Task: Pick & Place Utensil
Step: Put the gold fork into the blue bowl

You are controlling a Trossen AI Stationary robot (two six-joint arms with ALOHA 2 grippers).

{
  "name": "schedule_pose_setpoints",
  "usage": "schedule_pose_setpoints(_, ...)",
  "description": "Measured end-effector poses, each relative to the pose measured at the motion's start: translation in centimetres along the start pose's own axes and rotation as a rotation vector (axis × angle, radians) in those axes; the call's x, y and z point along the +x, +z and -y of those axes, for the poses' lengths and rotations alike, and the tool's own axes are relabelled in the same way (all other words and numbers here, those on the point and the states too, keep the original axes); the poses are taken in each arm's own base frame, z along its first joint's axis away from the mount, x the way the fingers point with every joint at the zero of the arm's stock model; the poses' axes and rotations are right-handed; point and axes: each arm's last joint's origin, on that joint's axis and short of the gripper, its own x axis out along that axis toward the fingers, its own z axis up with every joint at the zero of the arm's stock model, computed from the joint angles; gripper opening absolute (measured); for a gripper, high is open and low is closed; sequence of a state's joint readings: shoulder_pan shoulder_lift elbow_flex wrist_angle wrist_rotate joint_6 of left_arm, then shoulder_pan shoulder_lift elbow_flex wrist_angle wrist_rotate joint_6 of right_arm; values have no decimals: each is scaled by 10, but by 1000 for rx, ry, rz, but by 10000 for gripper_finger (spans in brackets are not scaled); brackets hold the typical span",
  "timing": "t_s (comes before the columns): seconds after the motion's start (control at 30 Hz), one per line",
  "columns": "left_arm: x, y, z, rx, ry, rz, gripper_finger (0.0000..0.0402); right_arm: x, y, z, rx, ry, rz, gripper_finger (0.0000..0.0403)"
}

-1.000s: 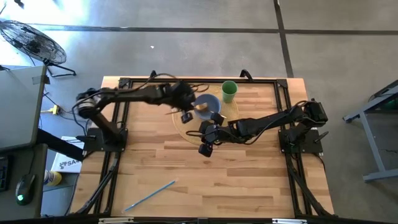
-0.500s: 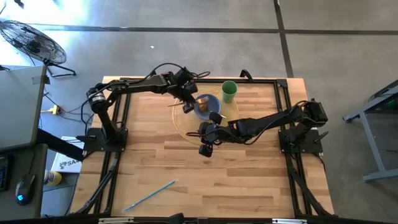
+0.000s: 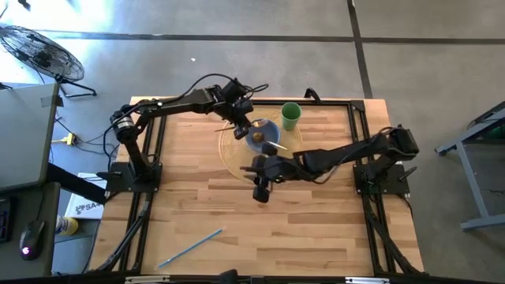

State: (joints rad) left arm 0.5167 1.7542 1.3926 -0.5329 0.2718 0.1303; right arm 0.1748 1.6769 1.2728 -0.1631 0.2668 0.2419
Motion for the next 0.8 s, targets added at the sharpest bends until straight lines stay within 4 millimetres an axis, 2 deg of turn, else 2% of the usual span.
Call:
schedule_pose_setpoints(0.1, 0, 3, 2, 1, 7, 18, 7, -22, 3, -12, -64, -123, 39, 90)
schedule_pose_setpoints(0.23, 1, 2, 6, -13, 45, 0, 7, -45, -8, -33, -133, -254, 91, 90)
schedule_pose_setpoints(0.37, 0, 4, 7, -21, 27, 6, 7, -64, -27, -43, -132, -205, 168, 89)
schedule_pose_setpoints(0.5, 9, 13, 7, -54, -6, 18, 7, -76, -52, -37, -106, -122, 210, 90)
schedule_pose_setpoints(0.63, 30, 22, 11, -44, -16, -42, 7, -85, -76, -22, -42, -102, 250, 89)
schedule_pose_setpoints(0.8, 52, 31, 14, -11, -9, -167, 7, -97, -93, -7, 23, -86, 322, 90)
